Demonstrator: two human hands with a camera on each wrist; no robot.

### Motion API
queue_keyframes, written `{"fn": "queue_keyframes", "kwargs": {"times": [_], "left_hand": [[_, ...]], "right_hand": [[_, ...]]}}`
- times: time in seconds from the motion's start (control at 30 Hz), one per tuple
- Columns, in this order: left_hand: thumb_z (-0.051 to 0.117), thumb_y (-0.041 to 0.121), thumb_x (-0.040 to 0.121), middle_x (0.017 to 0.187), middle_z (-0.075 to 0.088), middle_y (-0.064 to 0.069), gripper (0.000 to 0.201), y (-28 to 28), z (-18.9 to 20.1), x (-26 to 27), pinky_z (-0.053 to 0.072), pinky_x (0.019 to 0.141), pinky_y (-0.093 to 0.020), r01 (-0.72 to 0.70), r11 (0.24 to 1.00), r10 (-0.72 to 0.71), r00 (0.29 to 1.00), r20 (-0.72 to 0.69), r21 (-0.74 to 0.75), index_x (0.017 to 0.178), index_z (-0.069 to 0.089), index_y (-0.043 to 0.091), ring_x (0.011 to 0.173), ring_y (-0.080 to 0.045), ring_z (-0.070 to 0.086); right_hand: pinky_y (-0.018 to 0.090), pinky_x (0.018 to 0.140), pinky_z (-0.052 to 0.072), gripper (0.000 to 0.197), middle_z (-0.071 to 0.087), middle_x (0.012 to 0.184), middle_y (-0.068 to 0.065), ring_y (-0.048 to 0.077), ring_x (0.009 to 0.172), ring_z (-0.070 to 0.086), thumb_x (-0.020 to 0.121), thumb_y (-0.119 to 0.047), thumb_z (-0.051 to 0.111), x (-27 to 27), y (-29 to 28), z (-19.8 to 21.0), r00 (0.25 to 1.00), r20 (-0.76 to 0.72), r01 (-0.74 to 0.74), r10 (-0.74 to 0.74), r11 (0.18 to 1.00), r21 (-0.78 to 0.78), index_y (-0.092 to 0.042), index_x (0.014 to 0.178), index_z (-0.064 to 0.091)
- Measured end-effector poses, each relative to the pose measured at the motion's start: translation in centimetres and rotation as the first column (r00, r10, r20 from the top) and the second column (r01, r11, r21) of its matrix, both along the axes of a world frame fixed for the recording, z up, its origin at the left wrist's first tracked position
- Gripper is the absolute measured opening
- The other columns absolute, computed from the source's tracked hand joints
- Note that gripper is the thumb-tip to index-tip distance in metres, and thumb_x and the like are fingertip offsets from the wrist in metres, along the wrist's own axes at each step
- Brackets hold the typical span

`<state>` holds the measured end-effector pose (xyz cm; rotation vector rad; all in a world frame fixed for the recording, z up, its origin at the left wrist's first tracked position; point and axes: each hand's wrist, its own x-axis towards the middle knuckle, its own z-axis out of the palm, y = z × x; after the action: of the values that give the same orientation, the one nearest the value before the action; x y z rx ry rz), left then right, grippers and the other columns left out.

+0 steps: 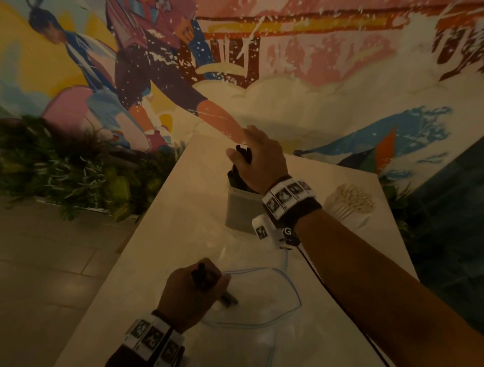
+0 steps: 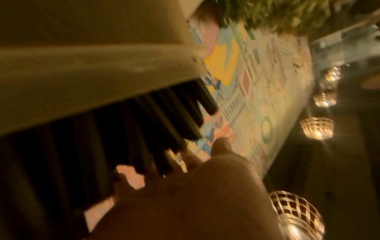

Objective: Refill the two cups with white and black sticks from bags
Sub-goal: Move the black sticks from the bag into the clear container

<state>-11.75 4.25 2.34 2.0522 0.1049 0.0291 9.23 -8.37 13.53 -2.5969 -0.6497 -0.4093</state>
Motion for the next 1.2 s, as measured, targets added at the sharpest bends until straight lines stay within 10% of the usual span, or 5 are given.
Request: {"fn": "queue_keyframes", "kwargs": {"times": [0.27, 0.43, 0.6, 0.87, 1.2], "left_hand": [[0.048, 0.078, 0.069, 0.060, 0.063, 0.011, 0.046, -0.2, 0.2, 0.3, 0.052, 0.058, -0.034, 0.078, 0.993, -0.088, 0.989, 0.116, 0.083, 0.082, 0.060, 0.035, 0.057, -0.006, 0.060], [0.056, 0.051, 0.064, 0.087, 0.072, 0.000, 0.034, -1.1, 0.5, 0.3, 0.058, 0.069, -0.041, 0.180, 0.977, -0.192, 0.975, 0.110, 0.110, 0.094, 0.058, 0.036, 0.080, -0.020, 0.069], [0.050, 0.043, 0.072, 0.078, 0.068, 0.013, 0.023, -1.1, 0.5, 0.0, 0.034, 0.050, -0.001, 0.320, 0.885, -0.360, 0.931, 0.063, 0.339, 0.094, 0.055, 0.036, 0.065, -0.003, 0.063], [0.080, 0.047, 0.058, 0.127, 0.030, 0.038, 0.081, 0.9, 0.3, -0.8, 0.042, 0.083, -0.011, 0.196, 0.972, -0.204, 0.978, 0.051, 0.130, 0.123, 0.031, 0.052, 0.112, 0.010, 0.043], [0.066, 0.026, 0.085, 0.079, 0.064, 0.016, 0.016, 1.4, 0.4, -0.2, 0.042, 0.059, -0.014, 0.093, 0.949, -0.086, 0.996, -0.037, 0.301, 0.076, 0.059, 0.037, 0.071, -0.002, 0.058]], "right_hand": [[0.011, 0.089, 0.043, 0.063, 0.050, 0.135, -0.015, -0.004, 0.113, 0.048, 0.080, -0.031, 0.073, -15.3, -4.3, -2.9, 0.663, -0.671, -0.189, 0.332, 0.941, 0.280, -0.034, 0.136, 0.043], [0.009, 0.099, 0.029, 0.077, 0.038, 0.144, -0.020, -0.009, 0.125, 0.033, 0.071, -0.054, 0.074, -18.6, -2.5, -5.9, 0.752, -0.556, -0.098, 0.354, 0.894, 0.437, -0.041, 0.137, 0.037], [0.023, 0.105, 0.038, 0.052, 0.056, 0.132, -0.008, -0.001, 0.123, 0.044, 0.075, -0.068, 0.058, -19.3, -2.1, -8.7, 0.855, -0.403, -0.081, 0.326, 0.852, 0.518, -0.036, 0.116, 0.056], [0.036, 0.067, 0.055, 0.030, 0.068, 0.083, -0.009, 0.016, 0.071, 0.066, 0.088, -0.048, 0.052, -18.8, -4.8, -9.5, 0.949, -0.279, 0.117, 0.146, 0.659, 0.743, -0.022, 0.086, 0.066], [0.033, 0.059, 0.052, 0.010, 0.066, 0.068, -0.002, 0.014, 0.059, 0.060, 0.079, -0.018, 0.063, -19.0, -5.5, -11.3, 0.840, -0.524, 0.347, 0.142, 0.601, 0.720, -0.014, 0.070, 0.065]]}}
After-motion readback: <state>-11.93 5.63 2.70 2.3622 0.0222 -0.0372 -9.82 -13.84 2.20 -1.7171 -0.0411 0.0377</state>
